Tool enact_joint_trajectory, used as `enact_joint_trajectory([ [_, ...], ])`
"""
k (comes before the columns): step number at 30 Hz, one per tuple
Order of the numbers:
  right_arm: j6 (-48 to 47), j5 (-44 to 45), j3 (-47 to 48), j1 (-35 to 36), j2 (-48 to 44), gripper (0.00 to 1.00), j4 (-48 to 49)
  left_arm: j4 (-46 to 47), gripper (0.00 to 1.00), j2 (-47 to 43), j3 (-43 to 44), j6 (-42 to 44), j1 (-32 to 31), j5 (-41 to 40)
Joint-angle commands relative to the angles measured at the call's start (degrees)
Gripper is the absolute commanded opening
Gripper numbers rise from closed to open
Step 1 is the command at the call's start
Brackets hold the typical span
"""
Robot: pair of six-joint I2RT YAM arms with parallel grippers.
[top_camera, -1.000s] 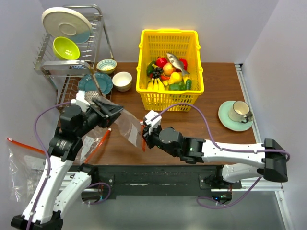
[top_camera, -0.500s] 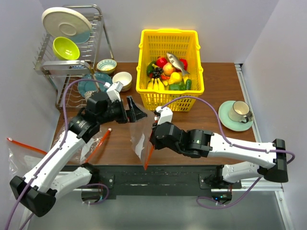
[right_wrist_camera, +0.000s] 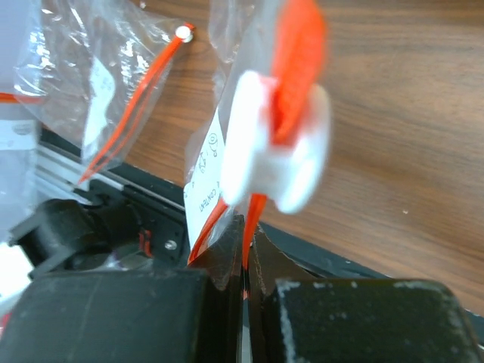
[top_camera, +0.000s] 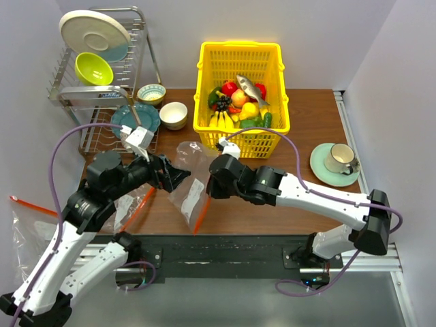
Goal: Place the food in the zip-top bag and seal the zipper
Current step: Open the zipper of the food storage bag.
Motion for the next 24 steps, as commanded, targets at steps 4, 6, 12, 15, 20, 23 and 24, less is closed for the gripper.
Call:
enact_joint_trajectory([
  [4, 2.61, -4.54, 9.11, -0.93, 2.52, 0.0, 3.43, -0.38, 0.92, -1.3, -2.22, 4.67, -0.1, -0.65],
  [6, 2.52, -5.24, 10.6, -0.93, 2.79, 0.0, 3.78, -0.11, 0.9, -1.82, -2.13, 4.93, -0.1, -0.13],
  [12, 2.35, -5.33, 13.85, -0.85, 3.05, 0.0, 3.78, -2.66, 0.86, -1.39, 1.56, 6.16, -0.1, 0.66],
  [15, 2.96, -4.45, 15.87, -0.93, 4.1, 0.0, 0.98, -4.33, 0.84, -0.77, 4.01, 6.69, -0.1, 1.46],
  [20, 4.01, -4.98, 16.76, -0.94, 5.16, 0.0, 0.44, -7.23, 0.81, 0.02, 7.36, 8.62, -0.1, 1.2],
  [23, 4.54, -5.33, 16.41, -0.94, 4.99, 0.0, 0.7, -8.11, 0.78, 0.46, 7.63, 9.24, -0.1, 0.93],
  [24, 4.63, -5.24, 16.24, -1.02, 4.9, 0.0, 0.62, -8.46, 0.77, 0.46, 7.63, 9.41, -0.1, 0.32],
])
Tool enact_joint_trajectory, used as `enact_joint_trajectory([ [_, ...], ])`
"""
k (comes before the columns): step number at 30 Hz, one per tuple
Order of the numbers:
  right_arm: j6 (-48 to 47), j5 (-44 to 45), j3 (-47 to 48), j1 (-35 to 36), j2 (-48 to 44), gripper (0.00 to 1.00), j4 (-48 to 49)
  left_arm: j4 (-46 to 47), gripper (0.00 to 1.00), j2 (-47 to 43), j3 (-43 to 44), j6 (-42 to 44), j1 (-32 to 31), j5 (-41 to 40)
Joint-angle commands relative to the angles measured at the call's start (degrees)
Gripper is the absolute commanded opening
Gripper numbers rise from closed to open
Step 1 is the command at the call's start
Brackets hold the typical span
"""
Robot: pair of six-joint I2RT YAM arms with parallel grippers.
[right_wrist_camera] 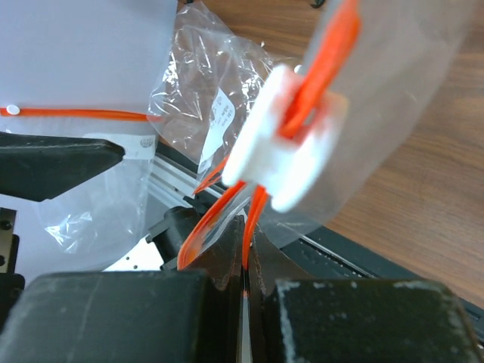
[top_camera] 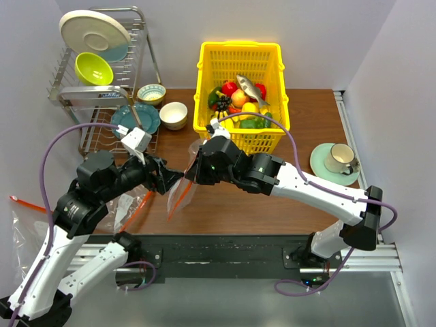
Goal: Place the food in the zip-top bag and seal the zipper
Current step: Open the zipper of the food storage bag.
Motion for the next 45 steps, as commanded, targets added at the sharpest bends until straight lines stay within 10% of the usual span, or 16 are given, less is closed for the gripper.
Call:
enact_joint_trajectory([
  [1, 1.75, -0.67, 1.5, -0.24, -0.39, 0.0, -0.45, -1.71, 0.75, 0.79, 1.94, 2.68, -0.1, -0.21],
  [24, 3.68, -1.03, 0.89, -0.24, -0.13, 0.0, 1.3, -0.48, 0.56, 3.78, -2.01, 5.14, -0.1, 1.46],
  [33, 2.98, 0.11, -1.04, -1.02, -1.0, 0.0, 0.52, -0.38, 0.01, 4.48, -1.93, 7.69, -0.01, -0.9],
  [45, -2.37, -15.23, -3.35, -3.14, 5.66, 0.0, 16.15, -11.28, 0.0, 9.84, 10.53, 8.66, -0.1, -16.02],
])
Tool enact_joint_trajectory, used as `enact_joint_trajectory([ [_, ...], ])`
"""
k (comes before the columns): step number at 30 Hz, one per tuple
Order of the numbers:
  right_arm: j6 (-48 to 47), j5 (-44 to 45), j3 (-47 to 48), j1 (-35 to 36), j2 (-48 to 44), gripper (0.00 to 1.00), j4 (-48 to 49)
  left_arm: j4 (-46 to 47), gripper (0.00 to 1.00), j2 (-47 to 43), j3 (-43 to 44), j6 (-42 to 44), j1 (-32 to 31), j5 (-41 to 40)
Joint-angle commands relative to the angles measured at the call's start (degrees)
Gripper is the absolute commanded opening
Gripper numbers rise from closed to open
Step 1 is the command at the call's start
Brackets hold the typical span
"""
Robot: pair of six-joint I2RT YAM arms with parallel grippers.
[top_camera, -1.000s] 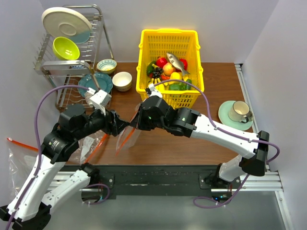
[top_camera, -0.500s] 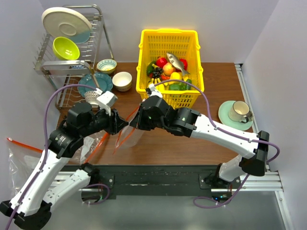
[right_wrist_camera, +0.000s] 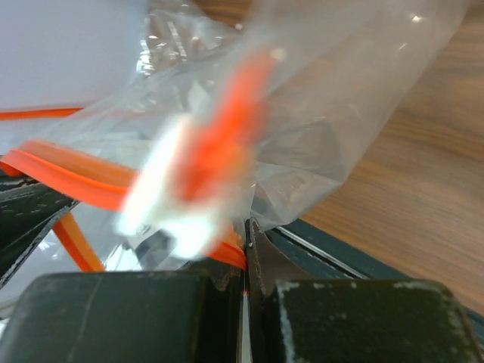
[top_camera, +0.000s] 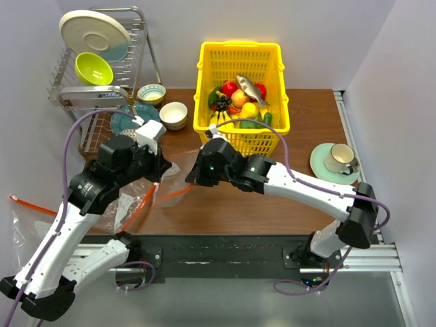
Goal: Place the food in the zip-top bag and seal the zipper
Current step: Open the zipper of the food storage bag.
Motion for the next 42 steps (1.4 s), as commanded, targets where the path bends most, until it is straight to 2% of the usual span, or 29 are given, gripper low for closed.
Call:
enact_joint_trajectory([
  [1, -5.17, -11.91, 6.32, -0.1, 6.38, 0.0, 10.54, -4.07, 0.0, 1.27, 7.58, 1.88, -0.1, -7.44],
  [2, -5.53, -15.76, 8.6, -0.18, 8.93, 0.0, 11.68, -4.95, 0.0, 1.54, 8.46, 1.89, -0.1, -9.97],
  [5, -4.75, -17.91, 9.07, -0.62, 11.58, 0.0, 12.04, -4.44, 0.0, 2.42, 8.47, 1.54, -0.1, -7.81],
  [8, -2.12, -18.17, 2.16, -1.67, 10.89, 0.0, 15.36, 0.11, 0.0, 1.55, 1.64, -0.57, -0.1, -3.5],
  [9, -1.68, -17.82, -0.06, -1.94, 9.67, 0.0, 16.42, 1.96, 0.0, 0.76, -3.35, -0.92, -0.1, -2.88],
  [12, -1.58, -14.33, -7.18, -2.03, 7.03, 0.0, 17.32, 7.86, 0.0, -2.06, -11.27, -2.85, -0.1, -1.21],
  [15, -2.72, -10.37, -11.49, -2.12, 5.62, 0.0, 15.21, 11.2, 0.0, -2.24, -15.16, -5.75, -0.19, -1.28],
  [17, -3.86, -8.78, -13.43, -2.03, 5.17, 0.06, 13.46, 11.29, 0.0, -1.54, -15.0, -6.2, -0.19, -2.26],
  [21, -4.75, -4.65, -15.89, -2.12, 4.12, 0.11, 11.43, 13.58, 0.0, -1.8, -17.1, -9.27, -0.19, -3.22],
  [22, -5.1, -2.72, -16.86, -2.03, 3.51, 0.14, 11.08, 13.76, 0.0, -1.8, -17.02, -9.97, -0.19, -3.92],
  [23, -5.36, -1.75, -17.39, -2.03, 3.07, 0.23, 10.99, 13.85, 0.0, -1.8, -16.93, -10.33, -0.19, -4.19],
  [24, -5.88, -1.13, -18.0, -2.03, 2.63, 0.27, 11.07, 14.02, 0.0, -1.8, -16.67, -10.85, -0.19, -4.19],
  [25, -6.15, 0.53, -18.79, -2.03, 1.93, 0.38, 10.81, 14.28, 0.0, -1.89, -16.32, -11.12, -0.19, -4.19],
  [28, -7.2, 2.3, -20.02, -2.12, 0.43, 0.52, 10.55, 14.38, 0.0, -1.98, -14.39, -11.91, -0.19, -4.97],
  [37, -11.07, 14.16, -18.27, -2.03, -1.33, 0.5, -1.04, 6.91, 0.0, 3.82, -2.52, -8.14, -0.19, -12.18],
  [42, -14.4, 12.61, -17.66, -2.03, -2.82, 0.51, -0.01, 7.78, 0.0, 6.29, -3.21, -6.73, -0.19, -8.68],
])
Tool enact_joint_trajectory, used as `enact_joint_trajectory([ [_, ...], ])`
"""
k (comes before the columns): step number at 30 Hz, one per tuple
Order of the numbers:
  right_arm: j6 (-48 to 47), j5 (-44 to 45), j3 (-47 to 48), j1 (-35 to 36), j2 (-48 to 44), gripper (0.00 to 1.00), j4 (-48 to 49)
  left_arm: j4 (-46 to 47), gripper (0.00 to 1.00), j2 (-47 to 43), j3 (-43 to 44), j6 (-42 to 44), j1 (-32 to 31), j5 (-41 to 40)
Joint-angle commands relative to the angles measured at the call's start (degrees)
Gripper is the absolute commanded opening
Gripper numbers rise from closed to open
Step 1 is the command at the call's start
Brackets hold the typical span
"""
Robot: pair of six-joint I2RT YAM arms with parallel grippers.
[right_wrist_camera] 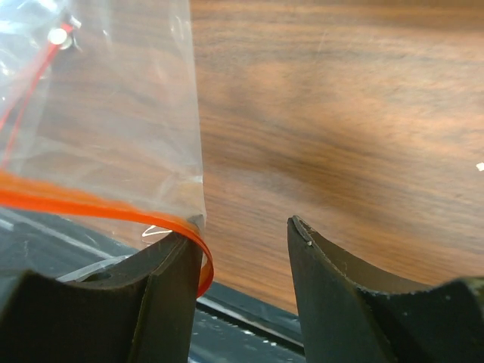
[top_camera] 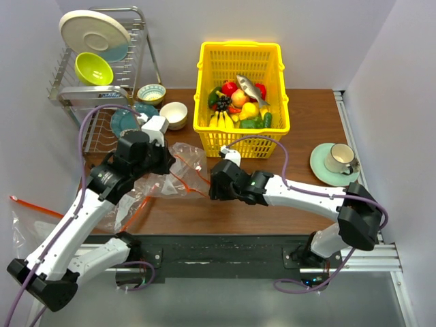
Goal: Place the food in the zip-top bag and seal the zipper
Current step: Open the zipper of the food storage bag, then pick up the fake fruit from the bin.
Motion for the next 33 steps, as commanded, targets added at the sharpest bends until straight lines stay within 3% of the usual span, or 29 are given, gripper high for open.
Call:
enact_joint_trajectory([
  [1, -4.62, 2.08, 1.93, -0.09, -2.02, 0.52, -3.39, 2.79, 0.0, 0.82, 0.15, 2.13, 0.14, 0.92],
  [3, -6.81, 0.68, 2.89, 0.0, -2.19, 0.54, -2.34, 4.65, 0.0, 0.56, -2.66, 1.25, 0.14, 2.85],
  [5, -8.13, -1.35, 5.09, 0.0, -2.28, 0.64, -2.42, 7.28, 0.0, 0.38, -5.03, 0.81, 0.14, 4.26],
  [10, -12.62, -5.22, 11.14, 0.0, -3.77, 0.76, -5.4, 10.01, 0.0, 1.43, -6.8, 1.42, 0.14, 5.58],
  [15, -15.34, -6.89, 17.03, -0.09, -6.41, 0.76, -9.88, 11.95, 0.0, 2.31, -7.16, 3.09, 0.14, 6.2],
  [20, -17.98, -1.98, 24.94, -0.7, -7.47, 0.78, -17.35, 12.56, 0.0, 2.93, -6.45, 5.28, 0.14, 7.78],
  [26, -21.85, -1.61, 38.21, -9.3, -3.52, 0.76, -23.68, 14.93, 0.0, 2.06, -8.03, 6.78, 0.14, 9.19],
  [33, -24.92, -6.44, 53.67, -21.86, 7.54, 0.75, -25.89, 18.27, 0.0, -0.32, -11.63, 6.7, 0.14, 9.89],
])
